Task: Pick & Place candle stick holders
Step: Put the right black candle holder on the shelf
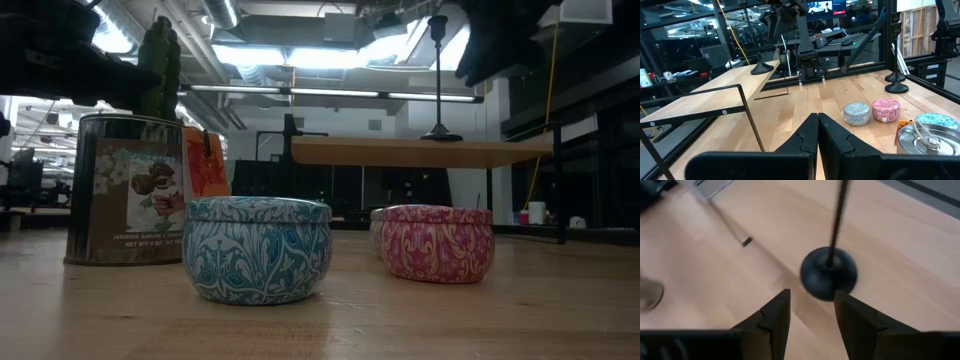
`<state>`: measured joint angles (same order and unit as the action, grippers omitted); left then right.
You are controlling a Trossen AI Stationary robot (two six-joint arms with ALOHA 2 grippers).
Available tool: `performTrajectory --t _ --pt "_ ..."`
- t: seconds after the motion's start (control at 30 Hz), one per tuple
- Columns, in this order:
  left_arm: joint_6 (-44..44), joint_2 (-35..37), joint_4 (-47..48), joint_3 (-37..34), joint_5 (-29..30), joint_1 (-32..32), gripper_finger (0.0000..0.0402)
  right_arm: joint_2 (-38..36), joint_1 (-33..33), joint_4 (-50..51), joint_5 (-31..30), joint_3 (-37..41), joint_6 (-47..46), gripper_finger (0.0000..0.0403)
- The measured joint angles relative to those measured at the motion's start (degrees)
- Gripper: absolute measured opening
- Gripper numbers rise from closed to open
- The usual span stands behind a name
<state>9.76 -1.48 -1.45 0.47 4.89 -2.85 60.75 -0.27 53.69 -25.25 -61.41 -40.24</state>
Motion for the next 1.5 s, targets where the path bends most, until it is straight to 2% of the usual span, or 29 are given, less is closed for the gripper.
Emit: performTrajectory --t 0.13,0.57,0.97,1.17,1.5 --pt "0.0 0.0 0.0 0.0 0.0 0.0 0.0004 0.9 0.0 -0.2 -1.6 0.2 -1.3 0.0153" --pt "0.0 0.0 0.0 0.0 0.0 0.0 0.0004 7.8 0.0 -3.7 -1.2 0.2 -1.1 0.0153" --pt "0.0 0.0 0.0 0.0 0.0 0.0 0.0004 7.9 0.0 -5.5 -1.2 0.2 1.2 0.0153" --pt "0.0 0.0 0.0 0.0 0.0 0.0 0.0004 7.9 -0.1 -8.3 -3.1 0.2 0.8 0.0153" --pt "0.0 0.0 0.0 0.0 0.0 0.0 0.0004 7.9 -0.1 -7.3 -3.8 0.2 0.6 0.0153"
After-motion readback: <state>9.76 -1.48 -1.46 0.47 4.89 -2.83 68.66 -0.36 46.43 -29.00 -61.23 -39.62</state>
